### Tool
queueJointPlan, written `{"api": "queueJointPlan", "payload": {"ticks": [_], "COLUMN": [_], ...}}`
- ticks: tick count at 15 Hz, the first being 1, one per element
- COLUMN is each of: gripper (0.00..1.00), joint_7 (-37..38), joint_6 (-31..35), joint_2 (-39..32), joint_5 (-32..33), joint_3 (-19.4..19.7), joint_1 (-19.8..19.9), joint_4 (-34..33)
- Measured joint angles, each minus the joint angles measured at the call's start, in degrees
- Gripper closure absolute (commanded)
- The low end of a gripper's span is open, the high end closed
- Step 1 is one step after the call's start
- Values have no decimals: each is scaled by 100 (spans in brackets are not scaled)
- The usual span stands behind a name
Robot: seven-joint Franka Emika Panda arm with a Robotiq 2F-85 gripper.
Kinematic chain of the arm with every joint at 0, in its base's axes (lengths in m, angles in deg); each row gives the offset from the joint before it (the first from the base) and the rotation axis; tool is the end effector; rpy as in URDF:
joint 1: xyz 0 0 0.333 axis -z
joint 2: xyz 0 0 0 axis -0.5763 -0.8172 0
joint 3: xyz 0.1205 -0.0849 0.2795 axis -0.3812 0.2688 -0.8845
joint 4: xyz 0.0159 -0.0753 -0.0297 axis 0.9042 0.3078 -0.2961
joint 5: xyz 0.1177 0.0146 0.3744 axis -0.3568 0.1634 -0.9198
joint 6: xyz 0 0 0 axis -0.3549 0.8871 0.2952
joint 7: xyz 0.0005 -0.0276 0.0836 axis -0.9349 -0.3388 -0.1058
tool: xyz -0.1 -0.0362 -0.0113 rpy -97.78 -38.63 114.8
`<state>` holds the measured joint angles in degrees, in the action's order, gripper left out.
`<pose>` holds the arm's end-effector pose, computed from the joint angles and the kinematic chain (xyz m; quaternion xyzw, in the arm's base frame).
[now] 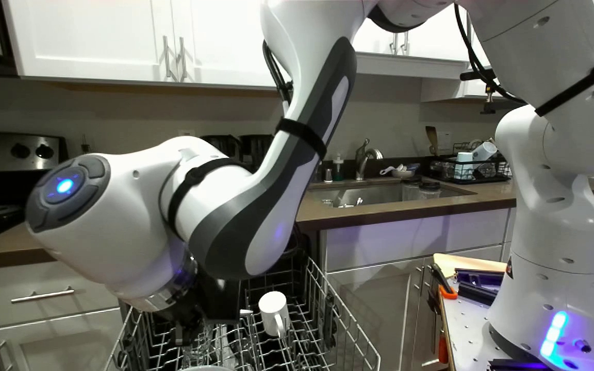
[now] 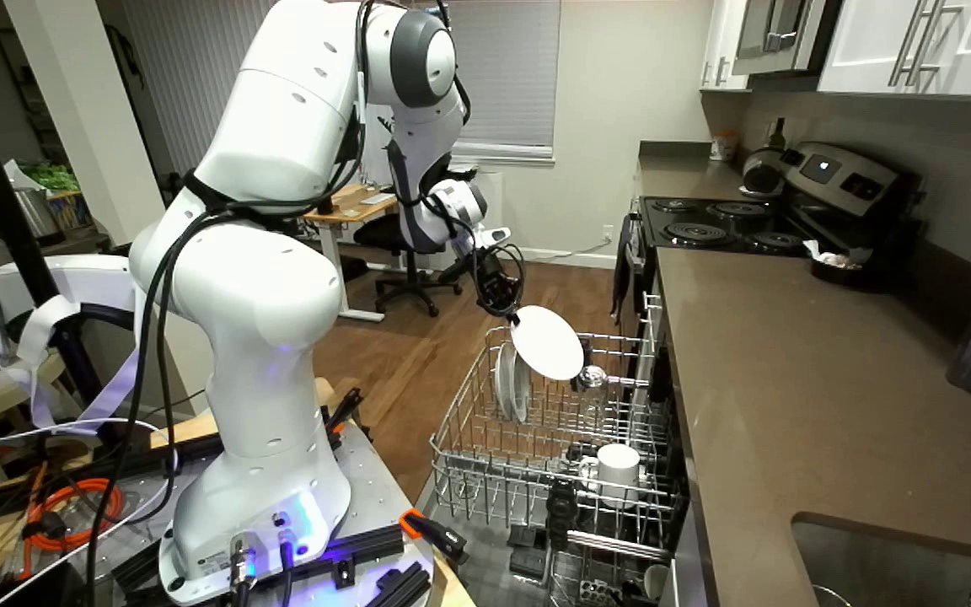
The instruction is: Place the white plate from the counter on the left side of the dishwasher
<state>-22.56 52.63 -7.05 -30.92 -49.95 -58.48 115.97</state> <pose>0.5128 0.2978 0.1603 0.9281 0.1894 0.0426 0.3177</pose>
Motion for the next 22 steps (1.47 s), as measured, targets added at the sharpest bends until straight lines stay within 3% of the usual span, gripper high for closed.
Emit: {"api": "queueJointPlan", "payload": {"ticks": [6, 12, 17, 22], "gripper": [95, 95, 95, 95], "joint_7": [-27, -201, -808, -975], "joint_6": [893, 2317, 3680, 3765], "joint_2": [134, 509, 646, 648], "joint_5": [0, 90, 233, 227], "joint_3": [58, 309, 617, 602], "joint_1": [124, 419, 727, 906], "joint_4": [419, 1181, 1588, 1611]}}
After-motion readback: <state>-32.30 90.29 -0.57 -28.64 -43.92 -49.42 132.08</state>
